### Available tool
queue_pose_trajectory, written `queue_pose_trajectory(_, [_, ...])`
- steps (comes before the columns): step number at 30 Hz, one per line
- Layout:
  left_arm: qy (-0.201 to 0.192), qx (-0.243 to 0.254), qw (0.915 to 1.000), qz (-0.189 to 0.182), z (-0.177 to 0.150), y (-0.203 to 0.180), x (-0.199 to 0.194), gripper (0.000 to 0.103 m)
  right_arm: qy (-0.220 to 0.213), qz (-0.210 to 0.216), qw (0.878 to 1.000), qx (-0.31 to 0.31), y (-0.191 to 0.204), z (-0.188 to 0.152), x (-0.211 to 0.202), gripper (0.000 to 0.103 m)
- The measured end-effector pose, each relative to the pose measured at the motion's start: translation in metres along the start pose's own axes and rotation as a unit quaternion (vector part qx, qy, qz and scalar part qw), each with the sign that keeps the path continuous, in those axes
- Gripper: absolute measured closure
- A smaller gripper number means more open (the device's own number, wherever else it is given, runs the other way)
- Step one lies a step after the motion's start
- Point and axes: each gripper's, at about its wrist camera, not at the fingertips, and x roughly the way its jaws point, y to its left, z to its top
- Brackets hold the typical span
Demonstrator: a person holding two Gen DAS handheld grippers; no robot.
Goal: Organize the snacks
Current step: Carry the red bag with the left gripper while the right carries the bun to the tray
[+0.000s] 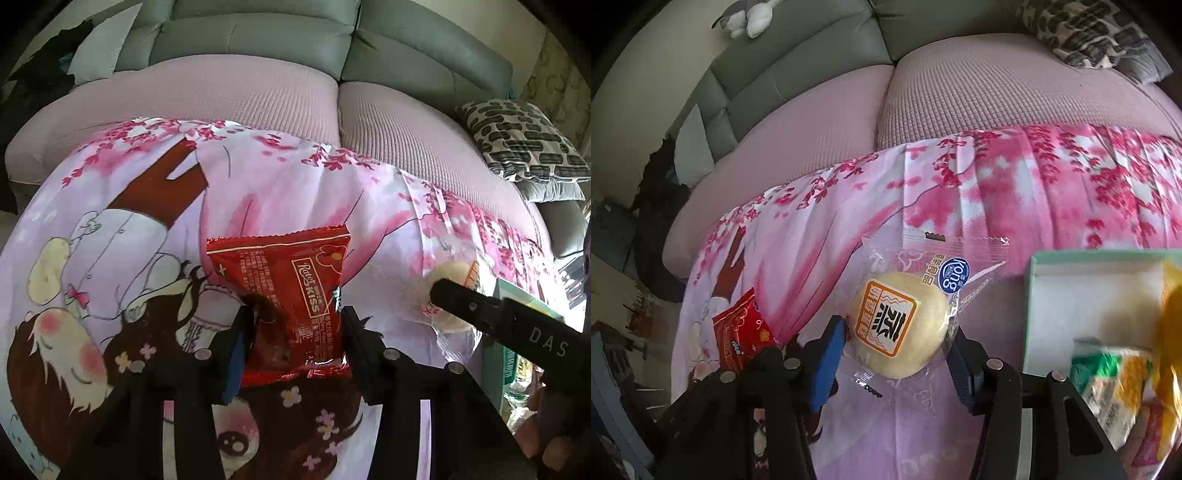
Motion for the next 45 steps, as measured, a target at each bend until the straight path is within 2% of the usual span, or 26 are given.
queue_pose_trajectory(13, [-0.016,-0.033,0.9993,-0.007,-0.029,0.005,-0.057,0.054,-0.038,0.021,0.999,-0.003,-0.001,-0.046,-0.083,0.047])
queue_pose_trajectory(26, [-0.033,-0.033,0.998,-0.041,-0.052,-0.025,-0.116,0.054,-0.068,0.019,0.997,0.005,-0.018,-0.092,-0.153,0.047])
queue_pose_trajectory(38, [-0.049,0.004,0.9976,-0.049,-0.063,-0.072,-0.155,0.054,-0.074,0.018,0.997,0.03,-0.056,-0.118,-0.186,0.047])
queue_pose_trajectory(45, [-0.049,0.036,0.9968,-0.052,-0.066,-0.107,-0.161,0.054,-0.085,0.015,0.994,0.068,-0.095,-0.122,-0.198,0.047])
